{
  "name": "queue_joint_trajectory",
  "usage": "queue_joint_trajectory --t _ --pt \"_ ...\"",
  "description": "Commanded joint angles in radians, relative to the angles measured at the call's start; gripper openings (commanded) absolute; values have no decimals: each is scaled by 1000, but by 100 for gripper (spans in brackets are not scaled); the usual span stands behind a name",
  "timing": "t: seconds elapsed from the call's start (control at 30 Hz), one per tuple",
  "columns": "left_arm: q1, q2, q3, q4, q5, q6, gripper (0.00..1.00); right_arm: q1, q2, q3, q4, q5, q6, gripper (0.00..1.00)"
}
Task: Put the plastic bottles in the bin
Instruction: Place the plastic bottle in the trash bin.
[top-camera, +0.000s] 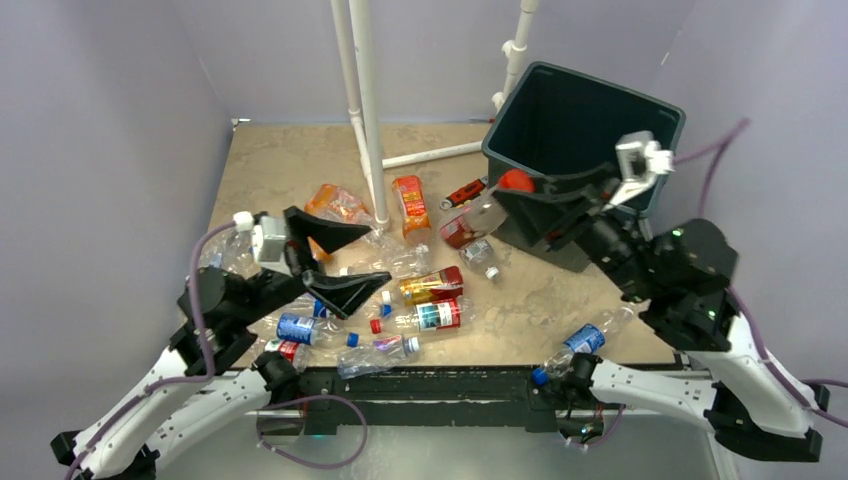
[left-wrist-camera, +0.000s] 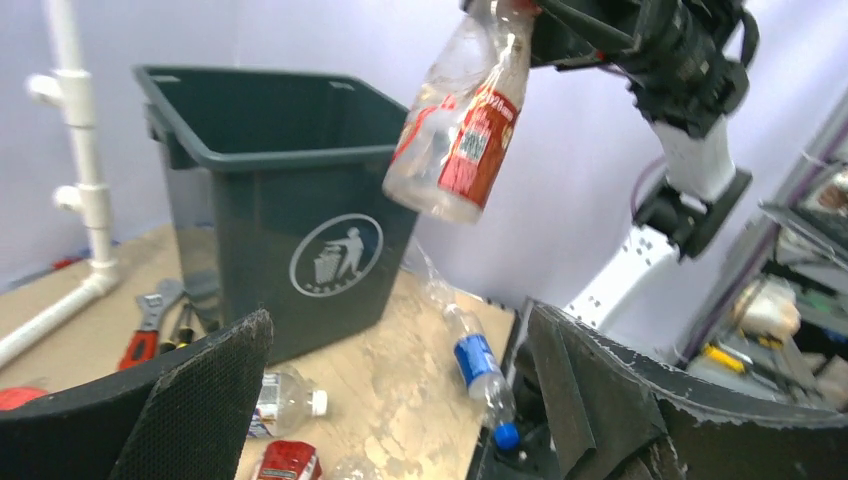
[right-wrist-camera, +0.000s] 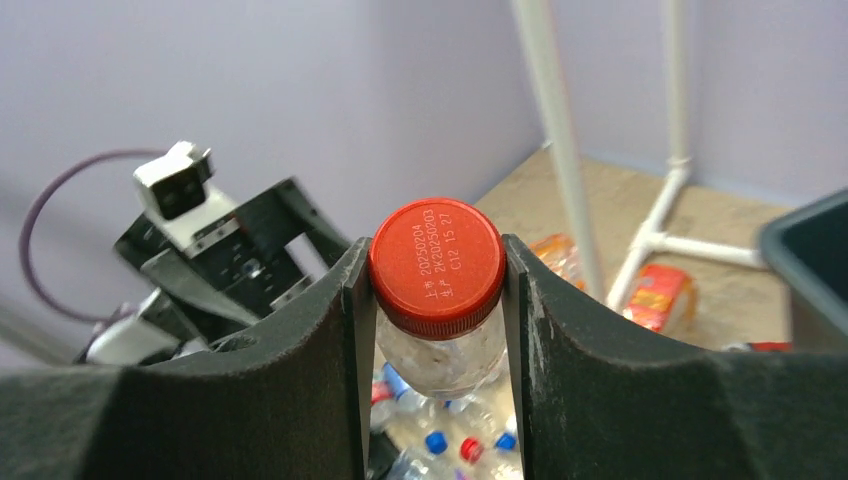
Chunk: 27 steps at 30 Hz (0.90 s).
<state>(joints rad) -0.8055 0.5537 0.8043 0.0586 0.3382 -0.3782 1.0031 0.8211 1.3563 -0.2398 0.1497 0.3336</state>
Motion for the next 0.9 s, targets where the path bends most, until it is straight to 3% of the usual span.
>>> queue_joint_trajectory --t 0.0,0.13,0.27,0.43,0.6,0.67,0.77,0.87 --pt "2 -77 -2 -74 -232 -56 99 2 -76 39 99 283 -130 0" --pt "1 -137 -45 -171 -464 -116 99 2 -40 67 120 591 -209 0" --pt "1 -186 -87 -241 -648 -189 99 2 11 55 272 832 -343 0" --pt "1 -219 -111 -314 -786 -257 97 1 104 55 540 1007 -624 0" --pt "1 -200 -124 -378 -832 -311 92 -34 268 84 745 1087 -908 0" --pt "1 -187 -132 -385 -825 -335 92 -144 315 101 683 1057 -837 0" --pt "1 -176 -139 -383 -801 -354 93 -405 377 274 173 835 -346 0" --pt "1 -176 -148 -379 -773 -367 93 -552 472 338 11 659 -188 0"
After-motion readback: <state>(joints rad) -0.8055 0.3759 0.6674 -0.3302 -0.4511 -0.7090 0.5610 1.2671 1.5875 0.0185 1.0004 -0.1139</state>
